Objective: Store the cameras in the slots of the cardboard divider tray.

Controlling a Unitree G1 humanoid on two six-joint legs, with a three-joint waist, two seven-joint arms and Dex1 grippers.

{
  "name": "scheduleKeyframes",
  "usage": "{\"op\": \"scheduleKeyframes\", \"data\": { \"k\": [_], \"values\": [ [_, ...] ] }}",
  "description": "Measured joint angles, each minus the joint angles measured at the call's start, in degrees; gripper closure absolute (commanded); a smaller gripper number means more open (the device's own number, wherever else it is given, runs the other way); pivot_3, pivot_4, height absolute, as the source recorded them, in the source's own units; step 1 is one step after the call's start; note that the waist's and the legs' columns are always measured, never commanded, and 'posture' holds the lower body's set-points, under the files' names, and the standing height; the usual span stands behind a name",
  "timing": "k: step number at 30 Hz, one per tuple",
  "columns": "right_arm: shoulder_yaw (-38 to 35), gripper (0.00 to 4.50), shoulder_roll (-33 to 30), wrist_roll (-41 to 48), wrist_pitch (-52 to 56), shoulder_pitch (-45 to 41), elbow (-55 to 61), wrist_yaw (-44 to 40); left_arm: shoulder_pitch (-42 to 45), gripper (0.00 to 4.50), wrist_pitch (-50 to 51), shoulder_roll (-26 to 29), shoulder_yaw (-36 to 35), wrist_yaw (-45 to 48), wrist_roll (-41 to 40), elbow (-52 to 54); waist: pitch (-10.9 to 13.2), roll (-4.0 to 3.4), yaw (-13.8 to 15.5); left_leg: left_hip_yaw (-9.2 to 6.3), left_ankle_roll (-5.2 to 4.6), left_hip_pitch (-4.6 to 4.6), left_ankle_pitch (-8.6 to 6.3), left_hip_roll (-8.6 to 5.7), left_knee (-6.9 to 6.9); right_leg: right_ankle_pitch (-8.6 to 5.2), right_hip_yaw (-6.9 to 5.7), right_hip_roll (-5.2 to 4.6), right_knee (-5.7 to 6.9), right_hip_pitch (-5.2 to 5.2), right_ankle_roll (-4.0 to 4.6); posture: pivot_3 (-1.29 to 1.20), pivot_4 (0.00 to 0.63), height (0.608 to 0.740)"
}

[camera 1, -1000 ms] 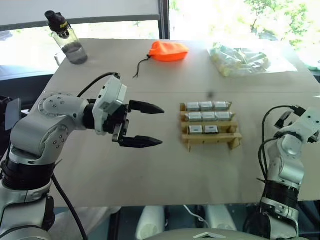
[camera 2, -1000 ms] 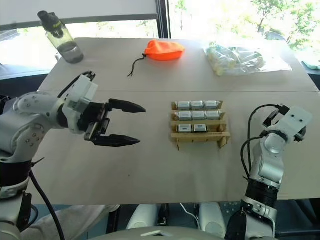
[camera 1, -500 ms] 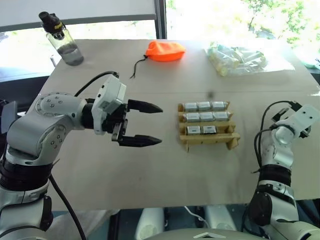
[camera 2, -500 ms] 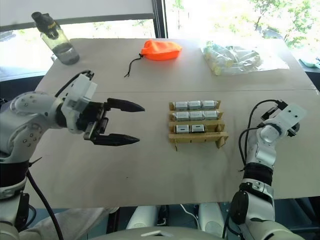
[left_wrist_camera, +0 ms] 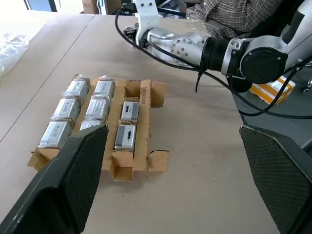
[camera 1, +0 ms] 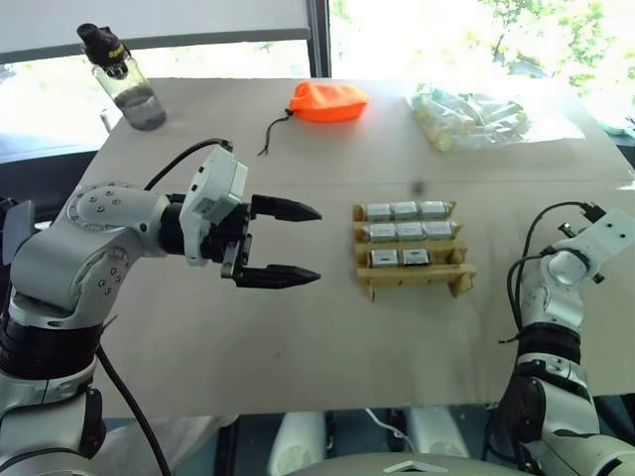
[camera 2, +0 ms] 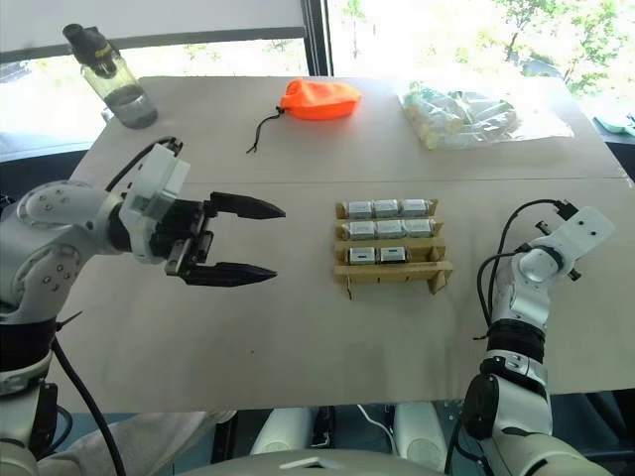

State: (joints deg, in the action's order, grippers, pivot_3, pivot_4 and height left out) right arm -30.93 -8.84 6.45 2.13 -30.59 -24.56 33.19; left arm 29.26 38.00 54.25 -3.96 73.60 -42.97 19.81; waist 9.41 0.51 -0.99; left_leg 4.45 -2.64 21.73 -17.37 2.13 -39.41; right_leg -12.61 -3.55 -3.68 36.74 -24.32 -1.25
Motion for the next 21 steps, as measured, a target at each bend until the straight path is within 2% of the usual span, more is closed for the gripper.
{"op": "scheduleKeyframes", "data": {
  "k": [6, 7, 8, 12, 13, 16, 17, 18, 19, 21],
  "values": [
    [1.05, 3.70, -1.46, 0.30, 0.08, 0.94, 0.39, -1.80, -0.21, 0.00, -0.07, -0.32, 0.00, -0.10, 0.00, 0.01, 0.00, -0.01, 0.03, 0.00, 0.00, 0.00, 0.00, 0.00, 0.00, 0.00, 0.00, 0.00, 0.00, 0.00, 0.00, 0.00, 0.150, 0.740],
    [1.47, 3.70, -2.25, 0.73, -0.20, 1.66, 1.54, -4.15, -0.26, 0.00, -0.08, -0.43, 0.00, -0.12, 0.00, 0.06, 0.01, -0.01, 0.01, 0.00, 0.00, 0.00, 0.00, 0.00, 0.00, 0.00, 0.00, 0.00, 0.00, -0.01, 0.00, 0.00, 0.150, 0.740],
    [1.87, 3.70, -3.57, 3.88, -2.03, 2.86, 4.76, -11.45, -0.55, 0.00, -0.08, -0.46, -0.05, -0.17, -0.01, 0.25, 0.02, -0.03, 0.01, 0.03, 0.00, 0.00, 0.00, 0.00, 0.02, 0.00, 0.04, 0.01, 0.00, -0.03, 0.00, 0.00, 0.150, 0.740],
    [2.62, 3.70, -6.19, 9.44, -2.57, 3.89, 10.88, -21.61, -0.88, 0.00, -0.09, -0.46, -0.12, -0.17, -0.01, 0.57, 0.02, -0.03, 0.03, 0.07, 0.00, -0.01, 0.00, 0.01, 0.05, 0.00, 0.08, 0.02, 0.01, -0.06, 0.00, 0.00, 0.150, 0.740],
    [3.41, 3.70, -7.13, 11.43, -2.30, 4.60, 12.54, -25.73, -0.96, 0.00, -0.15, -0.48, -0.14, -0.17, 0.00, 0.64, 0.02, -0.03, 0.05, 0.06, 0.00, 0.00, 0.00, 0.01, 0.05, 0.00, 0.08, 0.02, 0.00, -0.06, 0.00, 0.00, 0.150, 0.740],
    [7.94, 3.70, -12.30, 20.91, 1.47, 7.07, 18.76, -46.46, -1.24, 0.00, -0.58, -0.62, -0.31, -0.31, 0.03, 0.69, 0.02, -0.03, 0.03, 0.14, -0.02, -0.03, -0.01, 0.02, 0.06, 0.00, 0.14, 0.04, 0.00, -0.07, -0.01, 0.00, 0.150, 0.740],
    [8.72, 3.70, -13.03, 22.42, 2.42, 7.16, 19.61, -49.53, -1.24, 0.00, -0.71, -0.62, -0.32, -0.34, 0.03, 0.70, 0.02, -0.02, 0.03, 0.14, -0.02, -0.05, -0.01, 0.02, 0.06, 0.00, 0.15, 0.04, 0.02, -0.06, -0.01, 0.00, 0.150, 0.740],
    [10.56, 3.70, -15.69, 27.27, 6.38, 7.64, 21.83, -58.34, -1.22, 0.00, -0.90, -0.69, -0.31, -0.45, 0.04, 0.71, 0.02, -0.02, 0.20, 0.11, -0.03, -0.03, -0.01, 0.03, 0.06, 0.00, 0.11, 0.04, 0.02, -0.06, 0.00, 0.00, 0.150, 0.740],
    [11.77, 3.70, -17.27, 28.65, 7.98, 8.14, 22.85, -61.95, -1.23, 0.00, -0.95, -0.68, -0.34, -0.51, 0.06, 0.70, 0.02, -0.02, 0.24, 0.11, -0.03, -0.04, -0.01, 0.03, 0.06, 0.00, 0.11, 0.04, 0.02, -0.07, 0.00, 0.00, 0.150, 0.740],
    [16.30, 3.70, -22.83, 31.96, 11.98, 9.74, 26.18, -74.39, -1.26, 0.00, -1.27, -0.68, -0.39, -0.71, 0.19, 0.68, 0.02, -0.02, 0.56, 0.04, -0.04, 0.02, -0.02, 0.02, 0.06, 0.00, 0.04, 0.04, -0.03, -0.07, 0.00, 0.00, 0.150, 0.740]
  ]
}}
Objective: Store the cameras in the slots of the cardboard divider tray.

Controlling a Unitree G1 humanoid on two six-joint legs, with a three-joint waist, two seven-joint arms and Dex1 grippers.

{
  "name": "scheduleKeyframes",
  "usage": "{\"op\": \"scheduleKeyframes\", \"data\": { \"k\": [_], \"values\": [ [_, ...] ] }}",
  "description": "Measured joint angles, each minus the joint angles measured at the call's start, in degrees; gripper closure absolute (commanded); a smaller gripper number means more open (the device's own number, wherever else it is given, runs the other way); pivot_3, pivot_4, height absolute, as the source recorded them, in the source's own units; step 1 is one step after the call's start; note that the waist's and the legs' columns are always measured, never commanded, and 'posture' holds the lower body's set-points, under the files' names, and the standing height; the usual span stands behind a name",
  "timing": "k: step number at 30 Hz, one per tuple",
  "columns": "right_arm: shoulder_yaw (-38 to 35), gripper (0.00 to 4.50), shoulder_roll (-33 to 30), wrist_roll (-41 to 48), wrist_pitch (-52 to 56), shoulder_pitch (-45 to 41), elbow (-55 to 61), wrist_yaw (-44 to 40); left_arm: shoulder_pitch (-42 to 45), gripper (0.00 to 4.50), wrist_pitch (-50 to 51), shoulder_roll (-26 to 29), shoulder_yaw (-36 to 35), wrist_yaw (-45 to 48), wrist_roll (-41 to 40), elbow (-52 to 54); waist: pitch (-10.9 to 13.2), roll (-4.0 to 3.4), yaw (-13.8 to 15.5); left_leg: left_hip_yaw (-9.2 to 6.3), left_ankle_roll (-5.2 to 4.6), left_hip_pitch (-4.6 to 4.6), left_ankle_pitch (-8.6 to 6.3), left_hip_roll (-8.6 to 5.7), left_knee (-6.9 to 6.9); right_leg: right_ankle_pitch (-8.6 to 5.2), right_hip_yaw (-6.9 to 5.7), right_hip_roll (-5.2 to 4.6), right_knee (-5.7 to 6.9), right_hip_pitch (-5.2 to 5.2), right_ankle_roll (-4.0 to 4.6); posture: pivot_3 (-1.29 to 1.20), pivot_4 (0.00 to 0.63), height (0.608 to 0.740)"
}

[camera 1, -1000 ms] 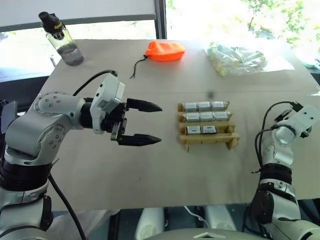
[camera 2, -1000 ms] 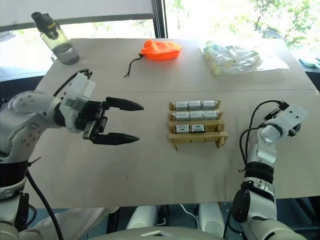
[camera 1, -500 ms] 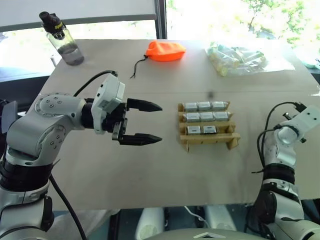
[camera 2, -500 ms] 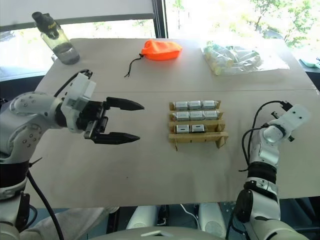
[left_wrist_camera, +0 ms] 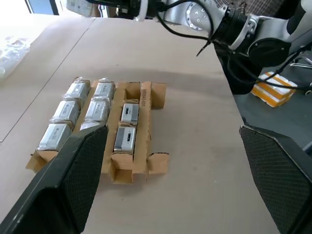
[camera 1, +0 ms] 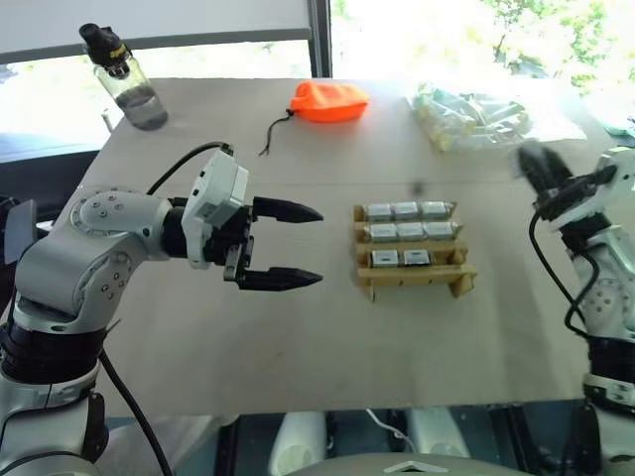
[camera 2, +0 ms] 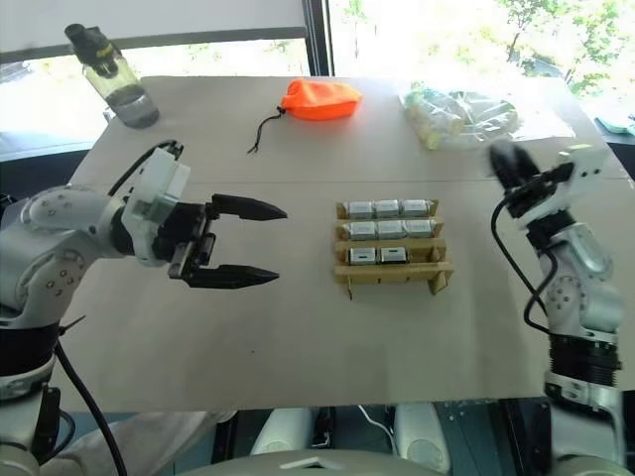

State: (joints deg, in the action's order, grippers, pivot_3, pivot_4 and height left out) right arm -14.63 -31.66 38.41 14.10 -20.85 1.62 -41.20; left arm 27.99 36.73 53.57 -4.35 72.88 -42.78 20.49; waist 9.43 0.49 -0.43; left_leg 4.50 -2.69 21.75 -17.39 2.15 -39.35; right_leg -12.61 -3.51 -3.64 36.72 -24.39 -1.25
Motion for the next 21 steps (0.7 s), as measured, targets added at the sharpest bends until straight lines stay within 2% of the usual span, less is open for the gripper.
{"op": "scheduleKeyframes", "data": {
  "k": [1, 6, 10, 14, 21],
  "values": [
    [2.77, 3.70, -2.45, 1.40, 1.79, 0.36, 1.91, -7.26, 0.00, 0.00, -0.16, 0.00, 0.00, -0.11, 0.04, -0.01, 0.00, 0.01, 0.03, 0.00, -0.01, 0.02, -0.01, 0.00, -0.01, 0.00, -0.02, 0.00, -0.03, 0.00, 0.00, 0.00, 0.150, 0.740],
    [11.09, 3.70, -9.93, 3.25, 5.75, -0.41, 2.23, -30.26, -0.14, 0.00, -0.35, 0.16, -0.52, -0.58, -0.06, 0.05, 0.02, 0.05, 0.35, 0.03, -0.07, 0.03, -0.04, -0.02, -0.07, 0.01, -0.20, -0.02, -0.03, 0.00, -0.01, 0.00, 0.150, 0.740],
    [15.45, 3.70, -10.94, -0.64, 3.29, -6.85, -4.39, -40.67, -1.14, 0.00, -0.36, 0.83, -2.06, -0.61, -0.17, 0.54, 0.03, 0.07, 0.11, 0.07, -0.06, -0.01, -0.03, -0.02, -0.09, 0.00, -0.18, 0.00, 0.00, 0.00, -0.01, 0.00, 0.150, 0.740],
    [19.09, 3.70, -10.36, -6.69, -2.22, -13.24, -12.65, -46.09, -1.49, 0.00, -0.35, 1.07, -2.41, -0.71, -0.23, 1.37, 0.04, 0.08, 0.12, 0.04, -0.05, 0.03, -0.02, -0.01, -0.10, 0.00, -0.22, 0.01, 0.01, -0.03, 0.00, 0.00, 0.150, 0.740],
    [25.42, 3.70, -10.20, -8.71, -8.76, -18.29, -21.70, -47.15, -3.18, 0.00, 0.18, 1.52, -4.44, -1.54, -0.84, 2.39, 0.04, 0.10, 0.33, 0.02, -0.03, 0.16, -0.03, -0.02, -0.10, 0.01, -0.30, -0.07, -0.02, -0.09, -0.01, 0.00, 0.150, 0.740]
  ]
}}
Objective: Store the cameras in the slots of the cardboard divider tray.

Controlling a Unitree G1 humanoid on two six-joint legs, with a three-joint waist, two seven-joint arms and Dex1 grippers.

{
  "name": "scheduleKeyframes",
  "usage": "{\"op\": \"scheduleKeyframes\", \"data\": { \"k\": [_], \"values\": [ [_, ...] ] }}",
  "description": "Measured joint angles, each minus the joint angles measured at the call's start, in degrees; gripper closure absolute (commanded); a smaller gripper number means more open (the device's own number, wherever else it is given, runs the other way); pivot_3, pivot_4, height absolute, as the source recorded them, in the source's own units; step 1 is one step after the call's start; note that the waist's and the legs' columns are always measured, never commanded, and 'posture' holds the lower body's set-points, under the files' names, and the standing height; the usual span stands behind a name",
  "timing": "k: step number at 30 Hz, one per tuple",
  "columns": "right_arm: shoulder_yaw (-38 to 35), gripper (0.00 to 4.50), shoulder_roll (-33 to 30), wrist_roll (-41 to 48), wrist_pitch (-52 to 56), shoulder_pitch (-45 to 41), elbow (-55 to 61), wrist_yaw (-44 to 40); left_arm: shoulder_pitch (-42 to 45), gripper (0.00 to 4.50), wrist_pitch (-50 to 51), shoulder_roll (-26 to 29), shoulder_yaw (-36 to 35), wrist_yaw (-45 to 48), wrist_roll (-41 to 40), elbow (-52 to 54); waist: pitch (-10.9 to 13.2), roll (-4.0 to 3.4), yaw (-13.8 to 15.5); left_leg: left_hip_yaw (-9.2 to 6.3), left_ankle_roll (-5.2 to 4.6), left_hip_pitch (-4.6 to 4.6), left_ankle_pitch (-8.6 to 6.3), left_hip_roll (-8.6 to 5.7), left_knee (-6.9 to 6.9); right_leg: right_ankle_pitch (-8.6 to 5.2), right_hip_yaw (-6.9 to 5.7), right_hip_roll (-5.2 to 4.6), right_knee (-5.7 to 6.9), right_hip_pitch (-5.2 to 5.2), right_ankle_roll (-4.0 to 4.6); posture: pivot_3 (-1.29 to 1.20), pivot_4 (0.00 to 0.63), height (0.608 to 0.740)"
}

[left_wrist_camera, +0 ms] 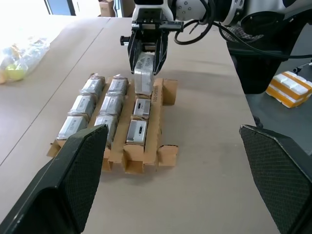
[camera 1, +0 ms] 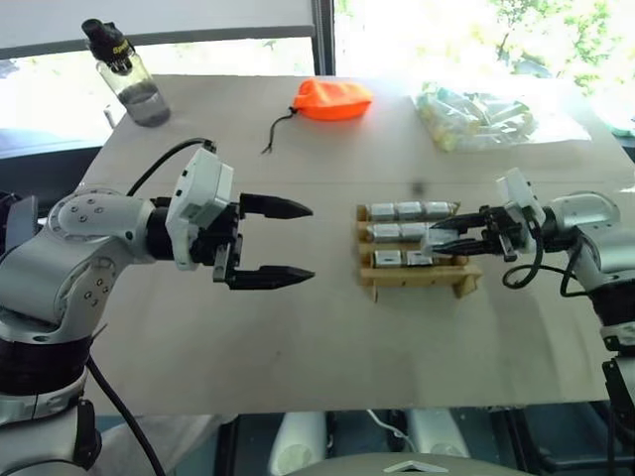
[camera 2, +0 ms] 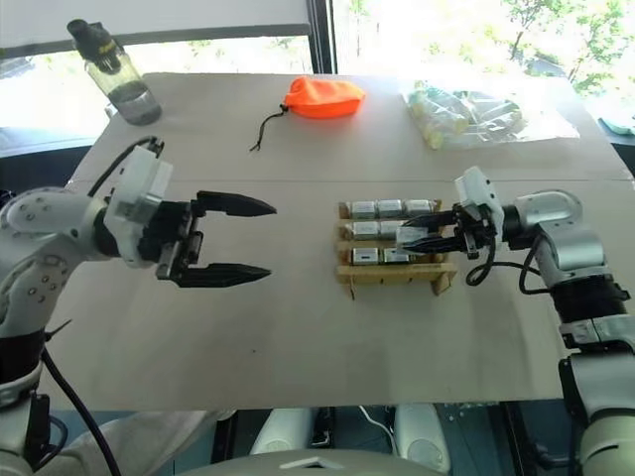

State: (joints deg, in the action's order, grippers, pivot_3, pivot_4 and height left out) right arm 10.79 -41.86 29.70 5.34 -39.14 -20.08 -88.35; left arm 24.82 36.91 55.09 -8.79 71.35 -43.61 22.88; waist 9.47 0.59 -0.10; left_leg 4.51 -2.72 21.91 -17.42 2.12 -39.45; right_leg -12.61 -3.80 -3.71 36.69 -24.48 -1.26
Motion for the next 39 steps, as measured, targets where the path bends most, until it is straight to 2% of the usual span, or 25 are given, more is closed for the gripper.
{"op": "scheduleKeyframes", "data": {
  "k": [9, 20, 39],
  "values": [
    [4.63, 3.70, -2.50, 0.29, -7.05, -2.42, -8.06, -0.19, -1.51, 0.00, 0.44, 1.14, -1.23, -0.23, -1.38, 1.44, 0.01, 0.00, -0.09, 0.01, 0.03, -0.07, 0.02, 0.01, -0.02, 0.00, 0.01, 0.01, 0.08, 0.00, 0.00, 0.00, 0.150, 0.740],
    [9.26, 3.70, -5.73, 2.95, -9.17, -3.47, -9.86, -0.38, -1.51, 0.00, 1.47, 1.86, -1.42, -0.24, -1.60, 1.44, 0.01, 0.00, -0.25, 0.02, 0.03, -0.06, 0.02, 0.01, -0.02, 0.00, 0.01, -0.01, 0.06, 0.00, 0.00, 0.00, 0.150, 0.740],
    [11.48, 3.70, -3.13, 1.73, -19.55, -3.95, -16.62, -0.62, -0.51, 0.00, 1.56, 2.54, -1.80, 0.15, -1.59, 1.32, -0.01, 0.02, -0.50, 0.04, 0.04, -0.12, 0.03, 0.02, -0.09, 0.01, 0.04, -0.01, 0.13, 0.03, 0.01, 0.00, 0.150, 0.740]
  ]
}}
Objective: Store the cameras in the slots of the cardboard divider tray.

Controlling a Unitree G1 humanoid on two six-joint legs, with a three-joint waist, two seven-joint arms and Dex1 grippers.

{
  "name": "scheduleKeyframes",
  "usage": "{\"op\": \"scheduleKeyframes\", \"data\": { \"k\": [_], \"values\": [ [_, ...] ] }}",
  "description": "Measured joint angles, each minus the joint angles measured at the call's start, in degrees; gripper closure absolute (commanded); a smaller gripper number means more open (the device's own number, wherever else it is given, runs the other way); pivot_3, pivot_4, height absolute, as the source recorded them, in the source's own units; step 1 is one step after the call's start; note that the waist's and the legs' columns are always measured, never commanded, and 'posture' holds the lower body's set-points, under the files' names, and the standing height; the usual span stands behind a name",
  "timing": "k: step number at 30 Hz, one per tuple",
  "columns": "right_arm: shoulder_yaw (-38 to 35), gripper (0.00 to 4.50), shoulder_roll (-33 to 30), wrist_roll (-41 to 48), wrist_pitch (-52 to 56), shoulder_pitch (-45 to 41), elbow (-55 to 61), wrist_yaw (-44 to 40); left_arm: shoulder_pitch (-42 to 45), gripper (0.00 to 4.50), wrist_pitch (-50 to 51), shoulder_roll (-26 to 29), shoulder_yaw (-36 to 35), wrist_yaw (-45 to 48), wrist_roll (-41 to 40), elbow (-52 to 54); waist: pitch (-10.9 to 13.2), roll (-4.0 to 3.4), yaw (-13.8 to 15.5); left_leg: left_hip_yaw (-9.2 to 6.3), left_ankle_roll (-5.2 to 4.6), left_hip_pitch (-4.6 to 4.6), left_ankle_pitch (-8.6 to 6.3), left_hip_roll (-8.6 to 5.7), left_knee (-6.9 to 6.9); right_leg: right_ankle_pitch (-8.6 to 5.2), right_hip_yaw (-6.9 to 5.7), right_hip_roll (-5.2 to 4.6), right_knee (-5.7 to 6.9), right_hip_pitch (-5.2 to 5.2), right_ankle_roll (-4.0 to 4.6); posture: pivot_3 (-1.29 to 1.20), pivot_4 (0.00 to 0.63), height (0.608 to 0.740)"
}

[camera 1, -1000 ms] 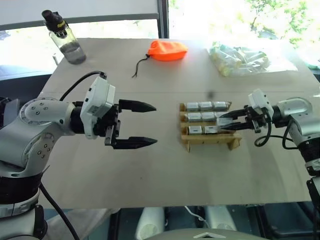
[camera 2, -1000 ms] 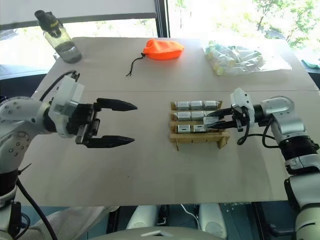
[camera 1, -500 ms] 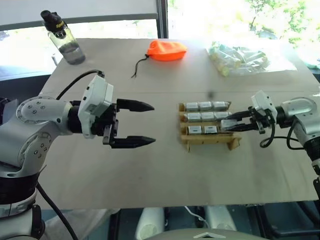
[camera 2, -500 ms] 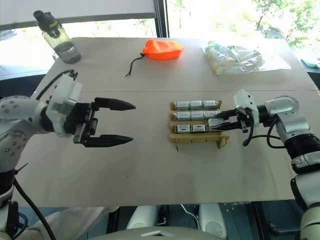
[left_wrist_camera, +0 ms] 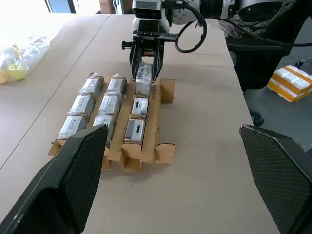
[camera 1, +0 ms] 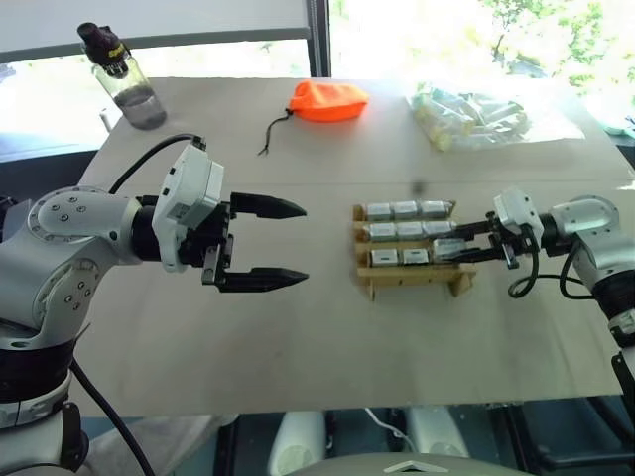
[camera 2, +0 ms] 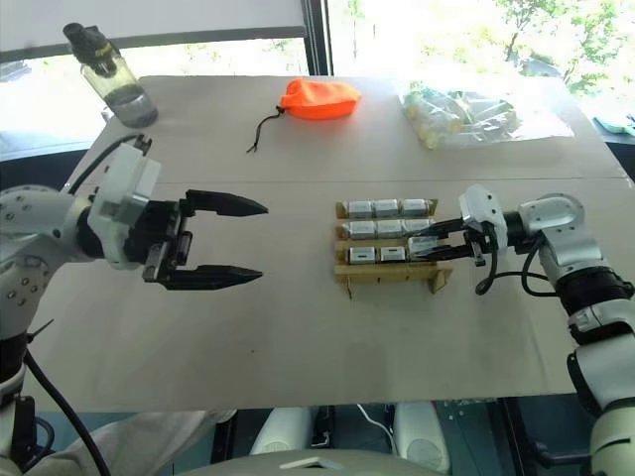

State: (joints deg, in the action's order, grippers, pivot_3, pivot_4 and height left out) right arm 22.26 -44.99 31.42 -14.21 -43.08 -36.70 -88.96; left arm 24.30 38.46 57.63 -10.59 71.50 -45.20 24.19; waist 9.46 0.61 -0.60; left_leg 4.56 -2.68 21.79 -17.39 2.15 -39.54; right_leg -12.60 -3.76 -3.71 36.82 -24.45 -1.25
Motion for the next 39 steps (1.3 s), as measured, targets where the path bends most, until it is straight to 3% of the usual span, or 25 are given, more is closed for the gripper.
{"op": "scheduleKeyframes", "data": {
  "k": [7, 9, 15, 16, 21, 26, 31, 36, 39],
  "values": [
    [1.30, 3.70, 1.09, -0.70, -2.10, -0.43, -3.14, -0.01, 0.01, 0.00, 0.00, 0.17, 0.00, -0.08, 0.00, -0.01, 0.00, 0.00, 0.20, -0.02, 0.00, 0.08, 0.00, -0.01, 0.00, 0.00, -0.03, -0.03, -0.06, -0.01, 0.00, 0.00, 0.150, 0.740],
    [1.82, 2.64, 1.07, -0.69, -2.06, -0.76, -3.42, -0.01, 0.00, 0.00, 0.01, 0.23, 0.00, -0.11, 0.00, -0.01, 0.00, 0.00, 0.21, -0.04, 0.00, 0.07, 0.00, -0.01, 0.00, 0.00, -0.05, -0.02, -0.05, -0.01, 0.00, 0.00, 0.150, 0.740],
    [4.03, 0.17, 0.98, -0.77, -1.31, -0.85, -3.85, -0.27, 0.00, 0.00, 0.12, 0.36, -0.01, -0.28, -0.01, 0.01, 0.00, 0.00, 0.09, -0.03, 0.00, 0.05, 0.00, -0.01, 0.00, 0.00, -0.03, -0.02, -0.03, -0.01, 0.00, 0.00, 0.150, 0.740],
    [4.02, 0.02, 0.92, -0.46, -0.94, -0.84, -3.67, -0.37, 0.00, 0.00, 0.14, 0.37, -0.01, -0.28, -0.02, 0.01, 0.00, 0.00, 0.05, -0.03, 0.00, 0.05, 0.00, -0.01, 0.00, 0.00, -0.03, -0.02, -0.03, -0.01, 0.00, 0.00, 0.150, 0.740],
    [3.28, 0.02, -2.18, 2.00, 2.41, 0.91, 0.36, -0.45, 0.00, 0.00, 0.15, 0.40, -0.02, -0.28, -0.02, 0.00, 0.01, -0.01, 0.18, -0.05, 0.01, 0.06, 0.00, 0.00, -0.02, 0.00, -0.05, -0.03, -0.02, -0.01, 0.00, 0.00, 0.150, 0.740],
    [-2.99, 0.02, -6.09, 5.40, 7.25, 6.08, 8.45, -0.53, -1.47, 0.00, 0.14, 0.36, -0.17, -0.65, 0.00, 0.07, 0.00, -0.01, 0.33, -0.05, 0.01, 0.07, 0.00, -0.01, -0.01, 0.00, -0.06, -0.06, -0.03, -0.01, 0.00, 0.00, 0.150, 0.740],
    [-15.40, 0.02, -10.15, 9.59, 14.53, 18.03, 19.13, 0.86, -8.50, 0.00, -0.21, -2.44, -1.32, -4.02, 0.05, 1.04, -0.01, -0.03, 1.04, -0.04, 0.01, 0.06, -0.01, -0.01, 0.02, 0.00, -0.06, -0.09, -0.05, 0.00, 0.00, 0.00, 0.150, 0.740],
    [-30.69, 0.02, -9.66, 11.47, 18.79, 36.62, 25.77, 9.90, -20.02, 0.00, -1.95, -7.98, -3.65, -10.14, 2.07, 2.26, -0.02, -0.02, 1.56, -0.08, 0.00, -0.05, -0.01, -0.02, 0.03, 0.00, -0.07, -0.13, -0.03, 0.14, 0.00, 0.00, 0.150, 0.740],
    [-35.14, 0.02, -7.07, 8.47, 18.14, 42.88, 27.90, 16.95, -23.86, 0.00, -3.51, -11.07, -3.60, -13.81, 3.92, 2.35, -0.05, 0.03, 1.52, -0.10, 0.00, -0.15, 0.00, -0.01, 0.01, -0.01, 0.00, -0.12, -0.05, 0.27, 0.00, 0.00, 0.150, 0.740]
  ]
}}
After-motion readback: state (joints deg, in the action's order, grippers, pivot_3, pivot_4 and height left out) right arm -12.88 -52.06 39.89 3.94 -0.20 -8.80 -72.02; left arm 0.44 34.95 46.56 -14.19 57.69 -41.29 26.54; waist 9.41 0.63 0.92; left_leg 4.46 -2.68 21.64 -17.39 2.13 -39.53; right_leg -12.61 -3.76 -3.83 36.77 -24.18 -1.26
